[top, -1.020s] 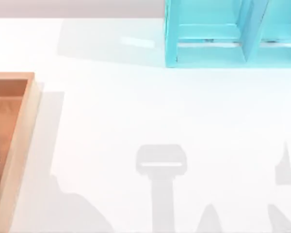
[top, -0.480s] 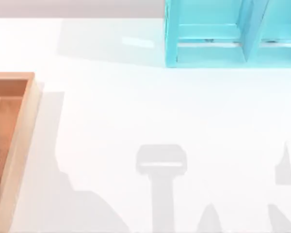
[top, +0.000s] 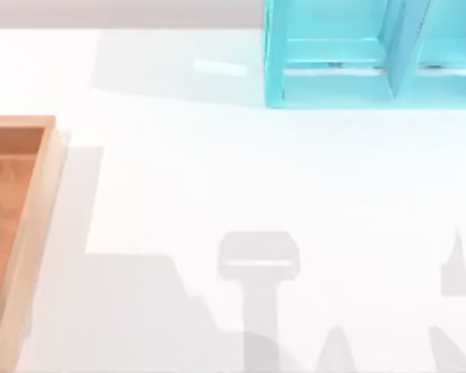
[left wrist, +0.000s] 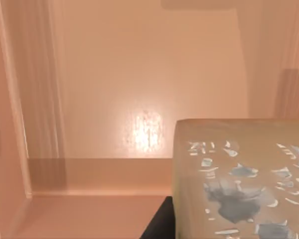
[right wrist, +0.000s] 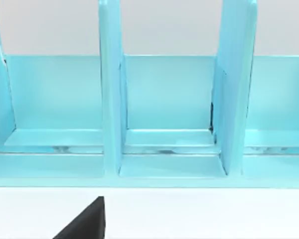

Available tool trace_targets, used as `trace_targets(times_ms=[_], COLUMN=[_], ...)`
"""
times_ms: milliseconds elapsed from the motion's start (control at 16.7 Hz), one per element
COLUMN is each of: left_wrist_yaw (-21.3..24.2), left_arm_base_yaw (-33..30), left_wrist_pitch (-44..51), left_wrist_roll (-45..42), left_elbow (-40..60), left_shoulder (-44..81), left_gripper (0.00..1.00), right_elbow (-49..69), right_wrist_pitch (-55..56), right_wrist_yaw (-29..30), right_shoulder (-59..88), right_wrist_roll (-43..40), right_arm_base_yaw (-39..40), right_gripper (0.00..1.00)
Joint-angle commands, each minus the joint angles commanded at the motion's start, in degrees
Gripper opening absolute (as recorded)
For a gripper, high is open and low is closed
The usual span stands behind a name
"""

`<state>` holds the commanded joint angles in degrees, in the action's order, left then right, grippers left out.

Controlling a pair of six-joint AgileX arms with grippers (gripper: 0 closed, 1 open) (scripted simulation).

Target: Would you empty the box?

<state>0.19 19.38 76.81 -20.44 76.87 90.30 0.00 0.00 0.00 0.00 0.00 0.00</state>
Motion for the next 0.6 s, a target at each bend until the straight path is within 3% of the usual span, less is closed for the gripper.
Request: trace_targets(times_ms=[360, 600], left_wrist_yaw=[0.0, 0.0], left_arm_base_yaw=[0.0, -6.2], left_wrist_pitch=[0.7, 1.1], left_wrist_roll=[0.1, 6.2], left_elbow=[0.8, 7.2], left_shoulder=[-0.1, 6.4], left_gripper=[0.0, 0.0], right_elbow=[0.0, 0.0], right_wrist_pitch=[0.0, 0.0], right_wrist_yaw=[0.0, 0.0], right_shoulder=[0.0, 0.0], right_wrist_roll=[0.0, 0.0], right_arm_base_yaw=[0.0, 0.0], right_gripper=[1.0, 1.0])
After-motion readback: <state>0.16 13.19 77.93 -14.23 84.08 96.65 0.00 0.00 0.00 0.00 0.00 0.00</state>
